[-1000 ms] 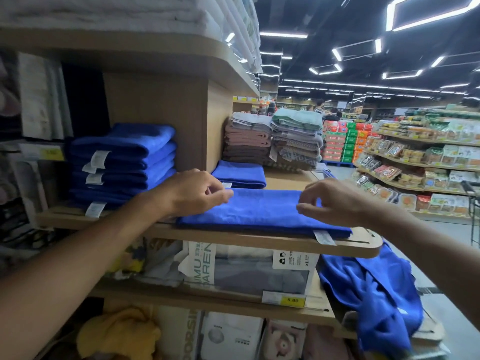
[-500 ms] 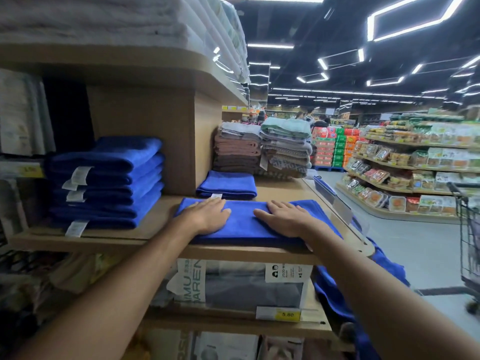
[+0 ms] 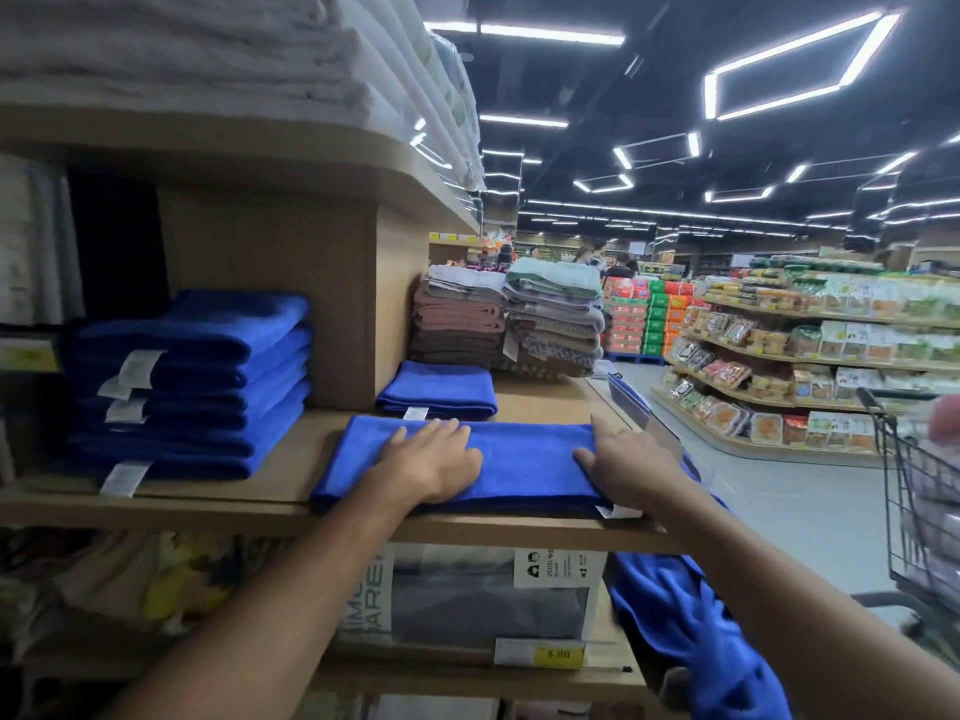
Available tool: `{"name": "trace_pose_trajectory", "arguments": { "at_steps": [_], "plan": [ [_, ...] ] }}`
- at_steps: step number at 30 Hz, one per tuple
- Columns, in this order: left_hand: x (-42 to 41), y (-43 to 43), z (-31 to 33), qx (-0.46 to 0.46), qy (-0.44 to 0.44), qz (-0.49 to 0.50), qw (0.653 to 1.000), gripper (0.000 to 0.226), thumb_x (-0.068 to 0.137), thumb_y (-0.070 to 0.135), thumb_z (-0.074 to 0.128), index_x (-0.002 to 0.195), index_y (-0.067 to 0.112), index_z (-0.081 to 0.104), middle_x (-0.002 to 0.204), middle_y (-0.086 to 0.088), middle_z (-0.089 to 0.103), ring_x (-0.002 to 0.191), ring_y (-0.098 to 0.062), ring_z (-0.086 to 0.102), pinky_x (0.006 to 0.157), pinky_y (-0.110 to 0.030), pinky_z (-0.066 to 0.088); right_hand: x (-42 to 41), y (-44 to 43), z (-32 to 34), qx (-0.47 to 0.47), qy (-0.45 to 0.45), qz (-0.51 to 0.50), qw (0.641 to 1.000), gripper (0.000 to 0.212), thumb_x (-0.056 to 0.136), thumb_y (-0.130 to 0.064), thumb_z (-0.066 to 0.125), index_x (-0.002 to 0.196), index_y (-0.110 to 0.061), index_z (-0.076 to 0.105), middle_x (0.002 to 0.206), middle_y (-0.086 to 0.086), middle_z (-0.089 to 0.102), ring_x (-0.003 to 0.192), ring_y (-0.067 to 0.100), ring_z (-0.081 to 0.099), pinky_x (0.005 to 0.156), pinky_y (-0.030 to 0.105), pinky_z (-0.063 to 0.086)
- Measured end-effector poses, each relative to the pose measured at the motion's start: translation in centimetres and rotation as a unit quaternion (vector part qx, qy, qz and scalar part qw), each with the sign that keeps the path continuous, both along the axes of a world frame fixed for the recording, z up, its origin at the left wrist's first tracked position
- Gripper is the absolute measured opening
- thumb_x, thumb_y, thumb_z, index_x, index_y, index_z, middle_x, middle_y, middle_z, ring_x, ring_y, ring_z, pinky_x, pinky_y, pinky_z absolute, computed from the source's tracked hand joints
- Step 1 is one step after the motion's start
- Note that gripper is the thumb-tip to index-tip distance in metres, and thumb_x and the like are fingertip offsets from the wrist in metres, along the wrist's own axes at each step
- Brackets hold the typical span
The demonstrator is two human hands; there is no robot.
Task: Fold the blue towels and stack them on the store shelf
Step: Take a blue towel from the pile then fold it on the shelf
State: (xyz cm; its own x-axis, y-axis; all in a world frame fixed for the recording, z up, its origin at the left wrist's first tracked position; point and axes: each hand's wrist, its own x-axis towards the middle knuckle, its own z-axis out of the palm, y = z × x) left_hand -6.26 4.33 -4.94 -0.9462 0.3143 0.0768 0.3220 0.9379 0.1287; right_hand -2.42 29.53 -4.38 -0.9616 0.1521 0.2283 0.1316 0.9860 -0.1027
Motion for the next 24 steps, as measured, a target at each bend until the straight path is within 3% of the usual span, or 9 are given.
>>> {"name": "trace_pose_trajectory", "arguments": {
  "at_steps": [3, 5, 7, 10, 13, 15, 17, 20, 24],
  "plan": [
    [-0.2, 0.0, -0.5, 0.011, -0.009, 0.005, 1.0, 0.07, 0.099, 0.055, 0.013, 0.161, 0.024, 0.013, 0.169, 0.008, 0.005, 0.155, -0.011, 0.002, 0.124, -0.05, 0.0, -0.2, -0.5, 1.3, -0.065, 0.003, 0.01, 0.998, 0.058, 0.096, -0.042, 0.058, 0.144, -0.018, 0.037, 0.137, 0.01, 0.056, 0.117, 0.03, 0.055, 0.079, 0.036, 0.04],
    [-0.3, -0.2, -0.6, 0.005, -0.008, 0.007, 1.0, 0.074, 0.097, 0.062, 0.014, 0.161, 0.025, 0.012, 0.169, 0.009, 0.004, 0.155, -0.011, 0.001, 0.124, -0.05, -0.001, -0.2, -0.4, 2.7, -0.166, -0.01, -0.005, 0.986, 0.071, 0.088, -0.035, 0.072, 0.146, -0.014, 0.037, 0.13, 0.01, 0.057, 0.106, 0.026, 0.055, 0.076, 0.034, 0.042],
    [-0.1, -0.1, -0.5, -0.001, -0.01, 0.006, 1.0, 0.075, 0.096, 0.063, 0.015, 0.161, 0.026, 0.011, 0.169, 0.009, 0.003, 0.155, -0.011, 0.0, 0.124, -0.049, -0.001, 0.1, 0.2, 4.0, -0.281, -0.048, -0.026, 0.958, 0.081, 0.082, -0.033, 0.082, 0.146, -0.008, 0.039, 0.134, 0.012, 0.055, 0.108, 0.027, 0.055, 0.081, 0.033, 0.044],
    [0.1, -0.1, -0.4, -0.005, -0.012, 0.008, 1.0, 0.074, 0.096, 0.063, 0.016, 0.161, 0.029, 0.01, 0.169, 0.009, 0.001, 0.155, -0.01, -0.001, 0.124, -0.049, -0.001, 0.7, 1.3, 4.8, -0.503, -0.083, -0.054, 0.859, 0.062, 0.08, -0.029, 0.085, 0.129, -0.004, 0.056, 0.117, 0.014, 0.067, 0.095, 0.029, 0.067, 0.072, 0.035, 0.054],
    [0.4, -0.1, -0.3, -0.003, -0.018, 0.006, 1.0, 0.073, 0.095, 0.067, 0.016, 0.161, 0.035, 0.008, 0.169, 0.01, 0.0, 0.155, -0.011, -0.001, 0.124, -0.051, -0.002, 1.4, 1.9, 5.2, -0.637, -0.092, -0.05, 0.764, 0.043, 0.079, -0.028, 0.083, 0.112, -0.011, 0.062, 0.096, 0.015, 0.073, 0.075, 0.032, 0.072, 0.052, 0.041, 0.058],
    [0.5, -0.1, -0.2, -0.003, -0.023, 0.003, 1.0, 0.074, 0.093, 0.071, 0.016, 0.16, 0.039, 0.007, 0.169, 0.009, 0.0, 0.155, -0.012, -0.002, 0.124, -0.052, -0.002, 1.4, 2.2, 5.4, -0.703, -0.091, -0.025, 0.705, 0.04, 0.072, -0.026, 0.084, 0.104, -0.013, 0.065, 0.082, 0.013, 0.075, 0.064, 0.029, 0.072, 0.054, 0.039, 0.059],
    [0.6, -0.2, -0.1, -0.006, -0.024, 0.002, 1.0, 0.075, 0.092, 0.074, 0.015, 0.159, 0.041, 0.007, 0.169, 0.009, 0.0, 0.155, -0.013, -0.002, 0.123, -0.053, -0.002, 1.6, 2.1, 5.6, -0.737, -0.103, -0.008, 0.668, 0.043, 0.066, -0.026, 0.083, 0.103, -0.01, 0.067, 0.08, 0.013, 0.075, 0.064, 0.028, 0.072, 0.06, 0.037, 0.058],
    [0.6, -0.1, -0.1, -0.008, -0.022, 0.003, 1.0, 0.075, 0.092, 0.074, 0.016, 0.159, 0.041, 0.007, 0.169, 0.008, 0.001, 0.155, -0.013, -0.002, 0.123, -0.053, -0.001, 1.8, 1.3, 5.9, -0.725, -0.142, 0.015, 0.674, 0.047, 0.069, -0.029, 0.08, 0.109, -0.006, 0.068, 0.086, 0.015, 0.075, 0.07, 0.029, 0.072, 0.07, 0.035, 0.057],
    [0.5, -0.1, -0.3, -0.012, -0.011, 0.0, 1.0, 0.075, 0.092, 0.074, 0.017, 0.159, 0.04, 0.009, 0.169, 0.007, 0.003, 0.155, -0.014, 0.0, 0.123, -0.054, 0.001, 1.5, -0.4, 7.9, -0.691, -0.14, 0.072, 0.705, 0.072, 0.074, -0.031, 0.077, 0.138, -0.006, 0.056, 0.128, 0.021, 0.062, 0.105, 0.03, 0.06, 0.096, 0.038, 0.042]
  ]
}}
